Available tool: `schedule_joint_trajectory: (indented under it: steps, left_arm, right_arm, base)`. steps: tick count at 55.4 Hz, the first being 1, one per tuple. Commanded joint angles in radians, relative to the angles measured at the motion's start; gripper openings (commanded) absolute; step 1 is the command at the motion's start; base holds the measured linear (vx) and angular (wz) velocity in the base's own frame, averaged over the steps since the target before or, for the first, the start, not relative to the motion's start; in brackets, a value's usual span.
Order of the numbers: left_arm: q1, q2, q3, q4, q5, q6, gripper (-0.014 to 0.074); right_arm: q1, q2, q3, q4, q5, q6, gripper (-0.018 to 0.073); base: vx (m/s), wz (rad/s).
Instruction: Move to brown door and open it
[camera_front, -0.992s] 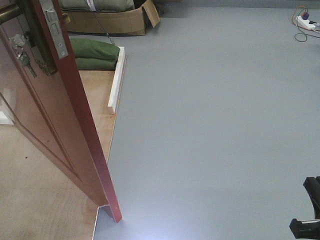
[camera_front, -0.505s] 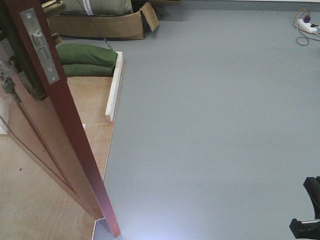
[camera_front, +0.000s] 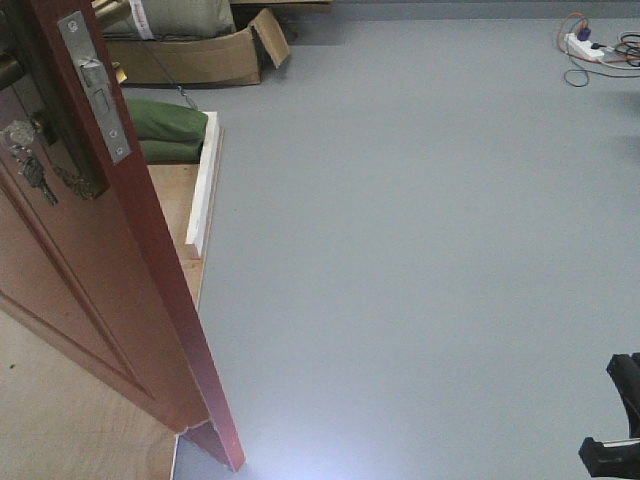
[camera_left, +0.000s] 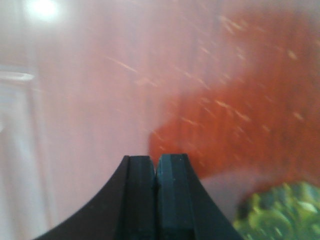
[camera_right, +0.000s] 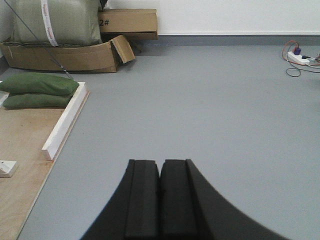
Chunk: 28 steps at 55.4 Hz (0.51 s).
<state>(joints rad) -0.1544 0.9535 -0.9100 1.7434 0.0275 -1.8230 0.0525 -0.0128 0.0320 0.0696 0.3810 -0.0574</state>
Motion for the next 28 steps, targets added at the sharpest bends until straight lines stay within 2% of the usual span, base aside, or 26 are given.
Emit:
schedule_joint_trajectory:
  steps: [1,28]
  left_arm:
    - [-0.004,-0.011,-0.034,0.058,0.014,-0.002,-0.0006]
    - [-0.004,-0.011,-0.034,0.058,0.014,-0.002,-0.0006]
  right_arm:
    - [0.001,-0.006,0.003,-0.003,-0.077,-0.008,0.0000]
    - [0.001,-0.006,0.003,-0.003,-0.077,-0.008,0.0000]
  base:
    - [0.06,-0.14]
    - [0.08,-0.12]
